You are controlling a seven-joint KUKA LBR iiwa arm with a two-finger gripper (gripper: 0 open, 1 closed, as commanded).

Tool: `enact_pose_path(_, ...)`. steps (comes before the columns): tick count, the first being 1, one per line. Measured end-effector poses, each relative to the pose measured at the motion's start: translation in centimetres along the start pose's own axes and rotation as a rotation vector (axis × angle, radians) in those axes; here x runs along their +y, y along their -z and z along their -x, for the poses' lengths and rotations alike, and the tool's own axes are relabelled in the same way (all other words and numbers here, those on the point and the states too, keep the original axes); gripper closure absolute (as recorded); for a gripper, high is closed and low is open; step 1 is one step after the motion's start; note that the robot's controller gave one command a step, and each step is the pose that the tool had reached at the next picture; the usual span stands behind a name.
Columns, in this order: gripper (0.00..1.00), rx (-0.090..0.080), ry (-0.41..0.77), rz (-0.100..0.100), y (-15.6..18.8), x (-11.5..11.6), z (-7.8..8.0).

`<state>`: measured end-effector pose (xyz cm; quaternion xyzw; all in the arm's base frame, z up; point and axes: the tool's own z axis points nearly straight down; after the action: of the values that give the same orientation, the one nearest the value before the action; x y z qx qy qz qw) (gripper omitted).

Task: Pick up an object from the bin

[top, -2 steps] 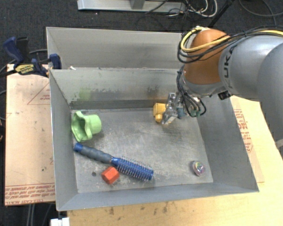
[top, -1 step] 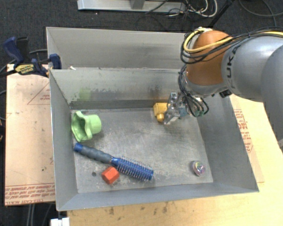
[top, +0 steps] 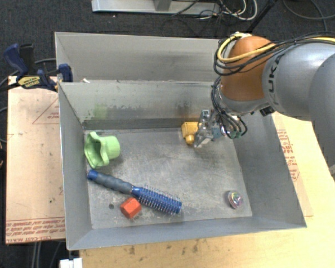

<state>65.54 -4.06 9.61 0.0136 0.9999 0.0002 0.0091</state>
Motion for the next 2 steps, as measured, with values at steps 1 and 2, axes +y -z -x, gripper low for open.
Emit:
enact_pose_path(1,1.0,0.002,-0.055,0.0,-0.08,-0.08,-0.04)
enact_pose_path(2,1.0,0.002,-0.054,0.0,-0.07,-0.07,-0.04)
